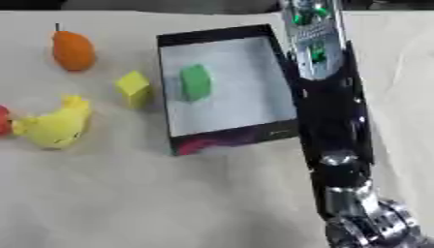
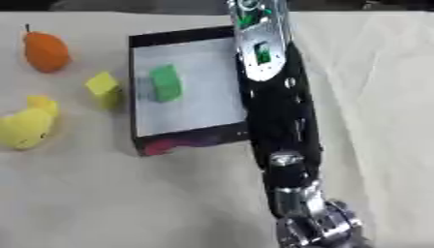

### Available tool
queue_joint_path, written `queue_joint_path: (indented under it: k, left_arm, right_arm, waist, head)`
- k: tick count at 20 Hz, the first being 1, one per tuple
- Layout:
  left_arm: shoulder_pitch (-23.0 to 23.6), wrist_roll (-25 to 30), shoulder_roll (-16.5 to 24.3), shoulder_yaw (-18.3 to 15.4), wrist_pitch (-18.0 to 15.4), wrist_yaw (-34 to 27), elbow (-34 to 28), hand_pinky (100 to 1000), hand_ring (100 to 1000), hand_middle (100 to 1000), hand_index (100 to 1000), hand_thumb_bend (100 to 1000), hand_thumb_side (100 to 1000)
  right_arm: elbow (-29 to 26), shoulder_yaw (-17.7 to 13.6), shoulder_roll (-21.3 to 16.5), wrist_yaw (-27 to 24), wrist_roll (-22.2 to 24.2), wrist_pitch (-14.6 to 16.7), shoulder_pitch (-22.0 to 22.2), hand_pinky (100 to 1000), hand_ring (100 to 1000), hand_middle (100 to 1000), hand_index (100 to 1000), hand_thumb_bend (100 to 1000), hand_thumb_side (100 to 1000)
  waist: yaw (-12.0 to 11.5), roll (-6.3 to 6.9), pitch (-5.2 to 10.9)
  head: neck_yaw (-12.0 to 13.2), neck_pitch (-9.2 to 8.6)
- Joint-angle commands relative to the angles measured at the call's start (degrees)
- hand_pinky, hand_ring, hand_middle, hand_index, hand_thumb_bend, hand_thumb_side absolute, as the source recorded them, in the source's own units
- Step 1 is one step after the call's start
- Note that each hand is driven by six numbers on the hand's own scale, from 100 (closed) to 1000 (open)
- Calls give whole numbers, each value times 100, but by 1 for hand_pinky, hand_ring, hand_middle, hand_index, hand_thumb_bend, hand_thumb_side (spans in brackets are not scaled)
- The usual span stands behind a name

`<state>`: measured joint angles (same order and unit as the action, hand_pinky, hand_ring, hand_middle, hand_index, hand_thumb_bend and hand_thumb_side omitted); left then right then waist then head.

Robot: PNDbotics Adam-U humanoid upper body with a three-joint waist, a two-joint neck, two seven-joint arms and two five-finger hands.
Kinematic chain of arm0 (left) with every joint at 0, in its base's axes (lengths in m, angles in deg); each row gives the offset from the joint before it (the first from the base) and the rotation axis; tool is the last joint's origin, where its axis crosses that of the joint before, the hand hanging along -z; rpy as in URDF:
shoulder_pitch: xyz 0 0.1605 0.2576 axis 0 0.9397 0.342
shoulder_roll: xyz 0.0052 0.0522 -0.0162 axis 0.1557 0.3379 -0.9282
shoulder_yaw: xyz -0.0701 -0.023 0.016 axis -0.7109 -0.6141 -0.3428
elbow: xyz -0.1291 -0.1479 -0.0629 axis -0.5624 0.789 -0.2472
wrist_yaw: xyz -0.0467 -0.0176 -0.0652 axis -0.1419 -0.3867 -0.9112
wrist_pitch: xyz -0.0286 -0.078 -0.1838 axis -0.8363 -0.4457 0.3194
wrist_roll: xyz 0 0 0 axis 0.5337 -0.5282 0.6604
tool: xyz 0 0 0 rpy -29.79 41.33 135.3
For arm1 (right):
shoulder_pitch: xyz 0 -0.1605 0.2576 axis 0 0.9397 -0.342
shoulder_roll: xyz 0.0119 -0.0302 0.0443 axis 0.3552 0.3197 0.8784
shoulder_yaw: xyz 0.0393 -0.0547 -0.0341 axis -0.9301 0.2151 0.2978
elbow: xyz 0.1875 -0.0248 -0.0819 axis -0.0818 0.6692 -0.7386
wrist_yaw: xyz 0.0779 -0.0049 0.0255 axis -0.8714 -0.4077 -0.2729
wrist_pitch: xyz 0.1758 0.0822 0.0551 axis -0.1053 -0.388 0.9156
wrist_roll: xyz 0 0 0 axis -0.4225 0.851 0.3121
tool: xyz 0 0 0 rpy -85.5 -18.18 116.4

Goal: Pick up objects on the table and place them in the box.

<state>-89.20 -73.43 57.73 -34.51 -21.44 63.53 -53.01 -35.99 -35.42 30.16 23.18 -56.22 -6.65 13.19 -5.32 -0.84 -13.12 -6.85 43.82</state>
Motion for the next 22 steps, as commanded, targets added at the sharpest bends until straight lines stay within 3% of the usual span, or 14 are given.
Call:
queue_joint_path:
  k: [1, 7, 15, 22]
  left_arm:
    - [-68, 15, 150, -41, -15, -5, -79, 685, 758, 757, 830, 449, 777]
    - [-74, 19, 156, -37, -18, 0, -88, 686, 759, 757, 830, 448, 777]
    - [-75, 4, 169, -36, -51, 9, -101, 688, 759, 757, 830, 449, 772]
    - [-79, 4, 206, -27, -71, 43, -106, 690, 761, 758, 831, 447, 768]
  right_arm:
    - [-142, 56, -60, 31, 48, -3, -134, 882, 787, 789, 876, 100, 601]
    - [-162, 70, -48, 31, 61, -13, -115, 883, 785, 788, 876, 100, 601]
    - [-207, 64, -6, -5, 38, -13, 10, 884, 785, 788, 877, 100, 605]
    - [-277, 79, 30, -3, 46, -6, 106, 884, 785, 787, 877, 100, 606]
  waist:
    - [-13, 49, -23]
    - [-1, 55, -23]
    - [-2, 87, 24]
    - [6, 104, 81]
  head:
    - [-2, 30]
    - [51, 30]
    - [535, 30]
    - [704, 30]
